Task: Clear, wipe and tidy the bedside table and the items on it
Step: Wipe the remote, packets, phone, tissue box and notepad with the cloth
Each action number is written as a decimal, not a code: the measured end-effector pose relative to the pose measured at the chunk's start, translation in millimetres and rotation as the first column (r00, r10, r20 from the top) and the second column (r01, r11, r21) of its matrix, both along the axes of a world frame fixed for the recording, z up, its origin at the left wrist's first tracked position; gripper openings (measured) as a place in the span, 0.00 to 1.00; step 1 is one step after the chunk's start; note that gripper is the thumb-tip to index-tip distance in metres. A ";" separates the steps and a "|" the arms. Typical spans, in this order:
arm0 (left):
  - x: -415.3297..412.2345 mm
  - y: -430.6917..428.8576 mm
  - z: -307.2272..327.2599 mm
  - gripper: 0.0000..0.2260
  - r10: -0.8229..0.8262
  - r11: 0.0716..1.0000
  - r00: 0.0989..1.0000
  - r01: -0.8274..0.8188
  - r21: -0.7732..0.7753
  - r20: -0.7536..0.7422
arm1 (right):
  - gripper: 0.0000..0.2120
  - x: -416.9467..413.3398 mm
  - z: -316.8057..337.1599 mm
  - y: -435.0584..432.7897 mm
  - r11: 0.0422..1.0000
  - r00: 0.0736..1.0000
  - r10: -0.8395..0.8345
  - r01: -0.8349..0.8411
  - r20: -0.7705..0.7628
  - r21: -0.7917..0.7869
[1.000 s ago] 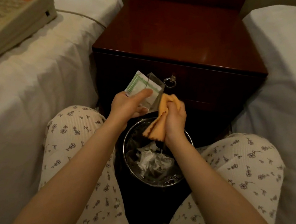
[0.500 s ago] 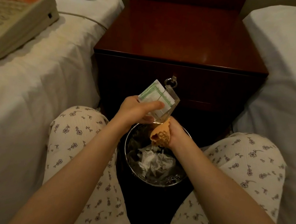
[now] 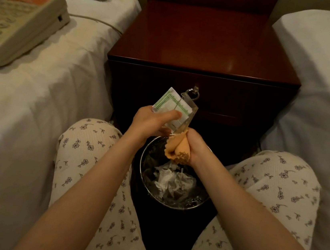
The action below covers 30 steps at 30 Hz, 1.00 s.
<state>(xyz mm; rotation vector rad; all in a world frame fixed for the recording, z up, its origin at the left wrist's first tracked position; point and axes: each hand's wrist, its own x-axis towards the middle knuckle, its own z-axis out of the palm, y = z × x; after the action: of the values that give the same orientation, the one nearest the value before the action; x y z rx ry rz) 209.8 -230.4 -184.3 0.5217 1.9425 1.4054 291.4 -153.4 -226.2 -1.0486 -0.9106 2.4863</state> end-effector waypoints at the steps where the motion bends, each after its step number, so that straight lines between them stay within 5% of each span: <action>1: 0.1 0.5 -1.6 0.14 0.017 1.000 1.000 -0.017 -0.003 -0.026 | 0.14 0.0 1.5 0.8 1.000 1.000 -0.015 0.015 -0.014 0.005; 8: 6.4 1.5 -8.7 0.11 0.036 0.999 0.999 -0.036 -0.012 -0.039 | 0.13 -0.7 -3.5 17.3 0.961 0.968 -0.251 0.252 -0.022 0.112; 15: 3.4 0.8 -10.9 0.15 0.095 0.994 0.995 -0.097 0.053 0.036 | 0.13 3.4 -3.8 -13.9 0.992 0.989 0.111 -0.115 0.094 0.044; 23: 6.4 0.6 -11.4 0.13 0.012 1.000 0.997 -0.012 0.005 0.072 | 0.09 3.2 -0.8 -6.0 0.986 0.984 -0.153 0.146 -0.089 -0.083; 30: -4.4 -2.8 -5.9 0.27 0.129 0.991 0.988 -0.132 -0.028 -0.088 | 0.11 4.7 4.0 -11.8 0.991 0.999 -0.007 0.000 0.046 0.137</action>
<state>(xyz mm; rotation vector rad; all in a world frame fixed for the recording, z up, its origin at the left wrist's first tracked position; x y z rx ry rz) 205.4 -233.2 -190.2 0.4526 2.0985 1.4490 296.2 -165.2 -222.2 -1.0648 -1.0759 2.3671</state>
